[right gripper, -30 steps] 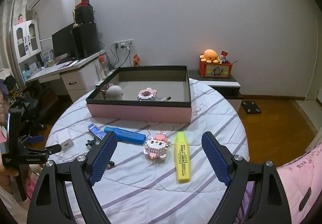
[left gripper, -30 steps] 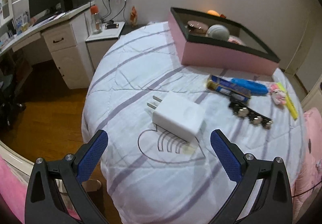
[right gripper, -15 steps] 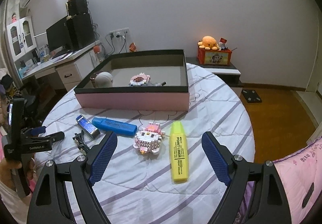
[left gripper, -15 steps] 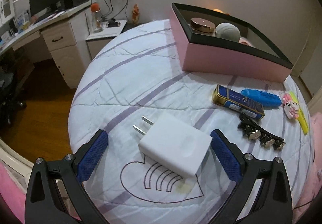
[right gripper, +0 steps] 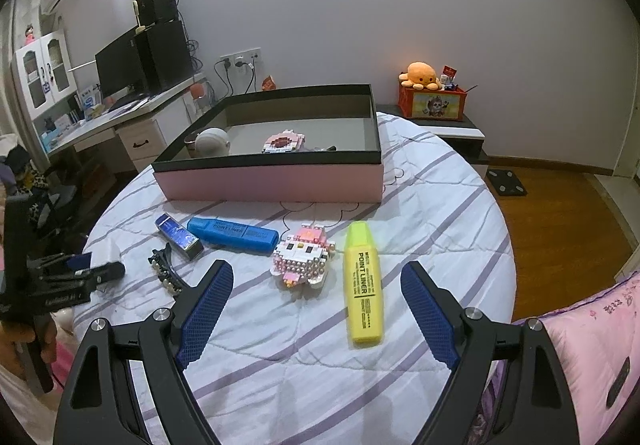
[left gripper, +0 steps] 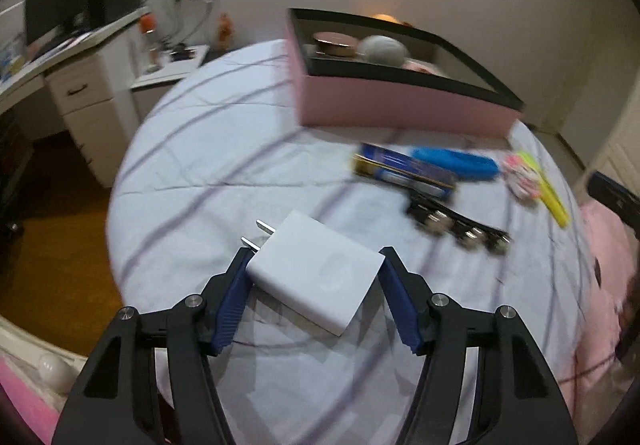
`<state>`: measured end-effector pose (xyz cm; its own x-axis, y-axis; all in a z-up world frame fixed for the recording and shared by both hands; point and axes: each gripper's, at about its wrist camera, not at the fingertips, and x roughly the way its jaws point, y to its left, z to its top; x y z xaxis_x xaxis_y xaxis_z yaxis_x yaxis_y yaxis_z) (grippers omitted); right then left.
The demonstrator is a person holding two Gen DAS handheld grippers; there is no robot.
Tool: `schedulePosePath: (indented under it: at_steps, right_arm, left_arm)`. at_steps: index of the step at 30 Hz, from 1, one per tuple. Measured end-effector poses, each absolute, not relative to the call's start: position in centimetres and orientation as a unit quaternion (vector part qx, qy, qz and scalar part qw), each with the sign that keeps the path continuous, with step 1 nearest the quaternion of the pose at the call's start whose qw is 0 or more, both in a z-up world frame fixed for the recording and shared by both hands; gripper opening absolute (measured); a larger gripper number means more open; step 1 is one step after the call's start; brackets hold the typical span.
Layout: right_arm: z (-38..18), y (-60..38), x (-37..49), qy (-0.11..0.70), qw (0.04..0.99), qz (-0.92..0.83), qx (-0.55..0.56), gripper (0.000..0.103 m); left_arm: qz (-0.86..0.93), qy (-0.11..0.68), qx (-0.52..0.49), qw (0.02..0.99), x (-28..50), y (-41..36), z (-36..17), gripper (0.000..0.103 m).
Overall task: Organize rigid objects
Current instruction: 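Hold the charger in the left gripper while the right gripper grasps the lego cat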
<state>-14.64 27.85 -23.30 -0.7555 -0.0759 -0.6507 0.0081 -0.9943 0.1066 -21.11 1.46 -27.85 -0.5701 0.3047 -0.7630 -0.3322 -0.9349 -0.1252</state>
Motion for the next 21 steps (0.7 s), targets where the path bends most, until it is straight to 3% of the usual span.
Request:
schedulePosePath:
  at_steps: [21]
  right_arm:
    - [-26.5,25.8,-16.7,-0.065,0.029,-0.926,0.371,0.087]
  left_arm:
    - [0.881,0.021,-0.400,0.252,-18.1,4.6,-24.1,0.064]
